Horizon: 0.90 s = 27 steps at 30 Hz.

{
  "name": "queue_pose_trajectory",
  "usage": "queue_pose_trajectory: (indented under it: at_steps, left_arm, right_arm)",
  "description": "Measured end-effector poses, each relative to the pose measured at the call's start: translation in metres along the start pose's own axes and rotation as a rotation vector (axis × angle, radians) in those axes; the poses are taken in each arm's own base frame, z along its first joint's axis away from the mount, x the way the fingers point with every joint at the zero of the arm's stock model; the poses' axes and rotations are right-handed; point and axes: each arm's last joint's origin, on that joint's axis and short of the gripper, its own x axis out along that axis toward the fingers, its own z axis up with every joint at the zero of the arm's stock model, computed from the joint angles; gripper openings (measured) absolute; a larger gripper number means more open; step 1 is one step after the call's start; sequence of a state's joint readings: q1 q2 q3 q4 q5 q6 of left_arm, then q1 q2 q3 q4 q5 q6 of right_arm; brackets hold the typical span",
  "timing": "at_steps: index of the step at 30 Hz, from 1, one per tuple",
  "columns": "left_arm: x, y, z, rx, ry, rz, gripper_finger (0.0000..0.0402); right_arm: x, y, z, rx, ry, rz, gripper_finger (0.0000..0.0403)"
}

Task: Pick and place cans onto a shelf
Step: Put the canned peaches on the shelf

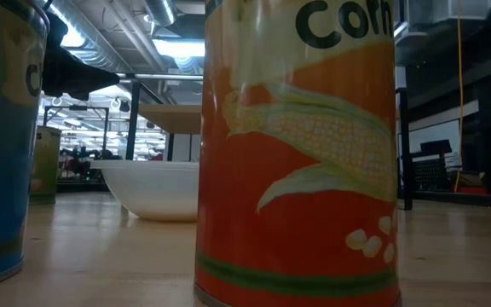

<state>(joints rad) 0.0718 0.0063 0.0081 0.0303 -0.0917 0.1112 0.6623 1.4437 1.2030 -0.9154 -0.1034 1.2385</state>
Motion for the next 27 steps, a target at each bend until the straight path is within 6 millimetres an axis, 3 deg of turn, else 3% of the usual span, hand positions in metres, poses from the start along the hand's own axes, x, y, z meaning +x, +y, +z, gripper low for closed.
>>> queue_pose_trajectory:
  at_steps: [9,27]
  left_arm:
    - [0.000,0.000,0.000,0.004,0.000,0.000,0.0000]
    - [0.000,0.000,0.000,0.004,0.000,-0.001,0.0000]
  right_arm:
    - [0.004,0.006,-0.021,-0.019,-0.069,-0.033,0.0071]
    - [0.039,0.006,-0.021,-0.018,0.014,-0.179,0.0071]
